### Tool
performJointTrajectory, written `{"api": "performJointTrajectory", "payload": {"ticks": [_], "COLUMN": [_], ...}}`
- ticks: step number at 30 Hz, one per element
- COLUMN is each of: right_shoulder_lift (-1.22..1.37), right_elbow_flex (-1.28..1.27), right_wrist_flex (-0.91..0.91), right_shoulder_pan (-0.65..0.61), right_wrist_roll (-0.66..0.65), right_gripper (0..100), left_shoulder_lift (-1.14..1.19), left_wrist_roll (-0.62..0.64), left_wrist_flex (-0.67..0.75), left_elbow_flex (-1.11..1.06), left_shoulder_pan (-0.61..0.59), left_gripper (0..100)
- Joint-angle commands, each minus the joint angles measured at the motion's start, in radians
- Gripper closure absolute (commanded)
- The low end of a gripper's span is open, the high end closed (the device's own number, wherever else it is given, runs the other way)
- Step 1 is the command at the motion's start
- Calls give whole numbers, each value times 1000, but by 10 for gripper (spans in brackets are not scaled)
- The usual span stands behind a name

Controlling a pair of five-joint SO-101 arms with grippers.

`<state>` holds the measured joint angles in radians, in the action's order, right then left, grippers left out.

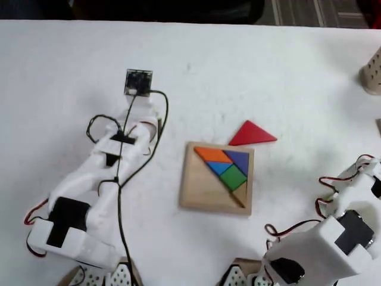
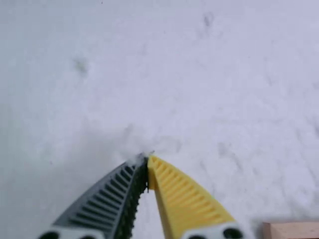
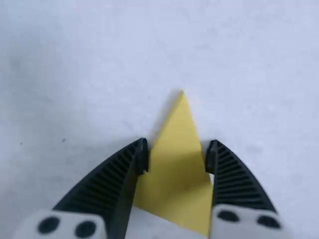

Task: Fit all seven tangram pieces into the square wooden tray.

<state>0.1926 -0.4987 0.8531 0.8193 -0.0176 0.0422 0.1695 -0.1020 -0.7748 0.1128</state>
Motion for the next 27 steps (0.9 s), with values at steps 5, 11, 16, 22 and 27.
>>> {"api": "performJointTrajectory", "payload": {"ticks": [5, 11, 16, 22, 27], "right_shoulder_lift": [-19, -179, -295, -335, -337], "right_elbow_flex": [40, 29, -84, -253, -315], "right_wrist_flex": [96, 248, 222, 71, -38], "right_shoulder_pan": [-16, -53, -54, -45, -45], "right_wrist_roll": [-15, -18, -69, -160, -216], "right_gripper": [670, 643, 691, 694, 694], "left_shoulder_lift": [-10, -10, -10, -10, -8], "left_wrist_roll": [-9, -9, -9, -9, -9], "left_wrist_flex": [28, 28, 28, 28, 28], "left_elbow_flex": [31, 31, 31, 31, 31], "left_shoulder_pan": [-7, -8, -8, -8, -8], "left_gripper": [973, 973, 973, 973, 973]}}
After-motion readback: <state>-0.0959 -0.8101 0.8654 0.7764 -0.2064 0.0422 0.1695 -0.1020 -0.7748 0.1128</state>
